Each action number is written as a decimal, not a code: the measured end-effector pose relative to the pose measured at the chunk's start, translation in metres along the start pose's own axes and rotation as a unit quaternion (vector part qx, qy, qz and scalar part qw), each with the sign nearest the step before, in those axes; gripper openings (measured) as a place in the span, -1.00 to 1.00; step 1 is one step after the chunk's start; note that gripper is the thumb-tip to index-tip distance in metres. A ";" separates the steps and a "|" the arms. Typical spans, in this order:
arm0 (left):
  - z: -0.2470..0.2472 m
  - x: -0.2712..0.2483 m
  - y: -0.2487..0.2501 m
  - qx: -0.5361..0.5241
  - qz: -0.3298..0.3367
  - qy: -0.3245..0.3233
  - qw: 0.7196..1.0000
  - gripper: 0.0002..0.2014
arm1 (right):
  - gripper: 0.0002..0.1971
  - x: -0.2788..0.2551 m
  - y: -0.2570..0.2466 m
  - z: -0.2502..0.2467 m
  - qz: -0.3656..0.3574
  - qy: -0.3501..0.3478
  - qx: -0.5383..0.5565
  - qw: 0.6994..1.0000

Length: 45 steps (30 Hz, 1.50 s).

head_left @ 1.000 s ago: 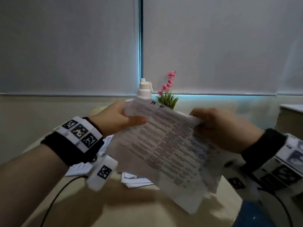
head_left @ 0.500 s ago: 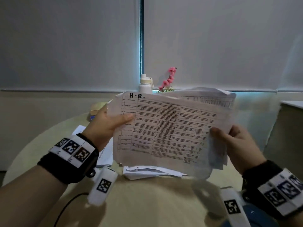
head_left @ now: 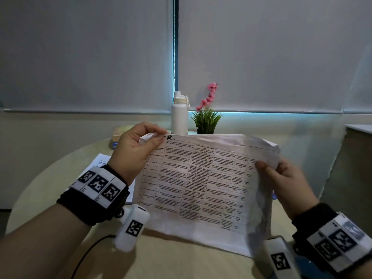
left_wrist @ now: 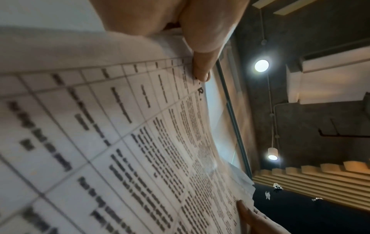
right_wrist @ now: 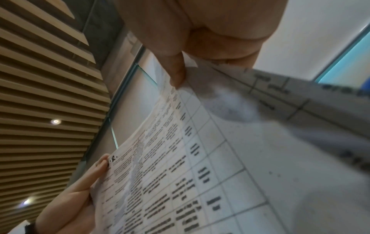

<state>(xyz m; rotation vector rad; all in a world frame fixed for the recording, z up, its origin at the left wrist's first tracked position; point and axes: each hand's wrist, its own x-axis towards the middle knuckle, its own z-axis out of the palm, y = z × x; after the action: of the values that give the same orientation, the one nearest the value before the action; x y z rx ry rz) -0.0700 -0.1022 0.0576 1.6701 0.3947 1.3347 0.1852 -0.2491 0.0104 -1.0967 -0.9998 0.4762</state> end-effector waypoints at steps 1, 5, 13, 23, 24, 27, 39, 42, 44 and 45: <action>0.002 0.000 -0.001 -0.003 0.000 0.009 1.000 -0.86 | -0.89 0.000 0.000 0.001 -0.001 0.011 -0.012 1.000; 0.004 0.000 -0.007 0.024 0.004 0.036 0.999 -0.76 | -0.48 -0.003 0.005 0.001 -0.056 0.017 -0.047 0.997; 0.007 0.001 -0.005 0.067 0.028 0.037 0.997 -0.72 | -0.63 0.005 0.000 -0.005 -0.276 0.047 -0.295 0.913; 0.007 -0.006 -0.016 0.082 0.068 0.074 0.992 -0.78 | -0.71 0.015 0.007 0.003 -0.202 0.184 -0.153 0.950; 0.006 -0.007 -0.017 0.092 0.066 0.076 0.991 -0.81 | -0.72 0.015 0.007 0.005 -0.200 0.188 -0.142 0.951; 0.007 -0.007 -0.019 0.075 0.045 0.094 0.992 -0.79 | -0.74 0.016 0.006 0.009 -0.167 0.191 -0.069 0.965; 0.007 -0.004 -0.021 0.067 0.073 0.164 0.981 -0.71 | -0.65 0.018 -0.004 0.017 -0.143 0.234 -0.031 0.961; 0.003 -0.004 -0.023 0.081 0.084 0.169 0.979 -0.63 | -0.75 0.014 -0.006 0.016 -0.149 0.212 -0.059 0.964; 0.000 -0.005 -0.023 0.087 0.082 0.167 0.979 -0.60 | -0.82 0.007 -0.007 0.015 -0.189 0.151 -0.087 0.966; -0.002 -0.004 -0.023 0.084 0.077 0.166 0.979 -0.59 | -0.83 0.003 -0.006 0.014 -0.202 0.106 -0.098 0.969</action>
<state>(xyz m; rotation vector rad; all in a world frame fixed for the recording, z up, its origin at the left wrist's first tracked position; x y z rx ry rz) -0.0660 -0.0923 0.0365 1.6411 0.5973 1.7466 0.1744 -0.2423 0.0186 -1.0562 -1.0613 -0.0716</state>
